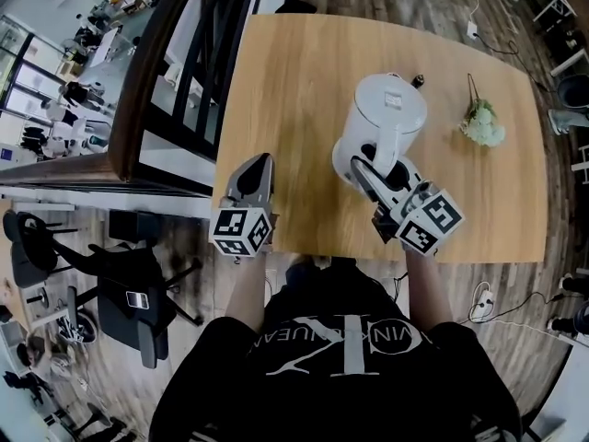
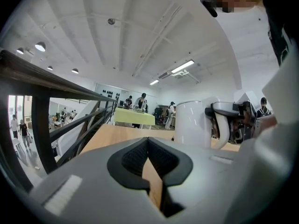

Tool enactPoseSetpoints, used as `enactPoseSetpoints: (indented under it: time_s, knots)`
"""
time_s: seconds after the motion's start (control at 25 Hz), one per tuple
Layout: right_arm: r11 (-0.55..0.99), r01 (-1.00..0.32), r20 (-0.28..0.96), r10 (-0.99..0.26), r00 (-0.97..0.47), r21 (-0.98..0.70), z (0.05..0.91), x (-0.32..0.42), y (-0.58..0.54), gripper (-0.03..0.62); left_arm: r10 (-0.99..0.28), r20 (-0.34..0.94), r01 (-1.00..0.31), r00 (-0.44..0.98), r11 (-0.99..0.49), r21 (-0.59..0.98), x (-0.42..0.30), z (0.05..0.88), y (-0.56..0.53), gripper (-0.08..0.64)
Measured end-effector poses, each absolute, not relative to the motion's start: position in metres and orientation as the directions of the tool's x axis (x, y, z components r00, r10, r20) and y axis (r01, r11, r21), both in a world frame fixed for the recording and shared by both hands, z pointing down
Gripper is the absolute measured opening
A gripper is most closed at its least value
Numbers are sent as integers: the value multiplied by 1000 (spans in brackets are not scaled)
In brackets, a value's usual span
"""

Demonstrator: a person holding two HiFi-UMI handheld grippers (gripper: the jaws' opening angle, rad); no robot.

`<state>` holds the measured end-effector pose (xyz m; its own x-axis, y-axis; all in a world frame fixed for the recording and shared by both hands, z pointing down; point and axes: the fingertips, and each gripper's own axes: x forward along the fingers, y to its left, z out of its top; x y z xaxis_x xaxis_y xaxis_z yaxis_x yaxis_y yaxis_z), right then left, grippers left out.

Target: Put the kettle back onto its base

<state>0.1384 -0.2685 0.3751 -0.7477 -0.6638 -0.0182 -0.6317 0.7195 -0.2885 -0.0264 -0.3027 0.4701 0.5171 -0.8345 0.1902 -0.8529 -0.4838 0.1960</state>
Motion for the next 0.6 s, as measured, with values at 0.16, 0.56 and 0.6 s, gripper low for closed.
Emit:
enactPoseSetpoints:
  time_s: [0.16,0.56,0.6]
  knots:
    - [721,-631,-14,-662,-750,-284,380,136,-269,129,-838,195,-857,510,-477,193,-31,473,-300,12]
    - [736,-624,-10,-649,-761,-262,386,130,-271,129,-842,201,-863,501,-466,197,-37,477,-299,12]
    - [737,-623,-10,-648,-762,-262,386,129,-271,129,-841,199,-862,502,-468,198,-37,477,-299,12]
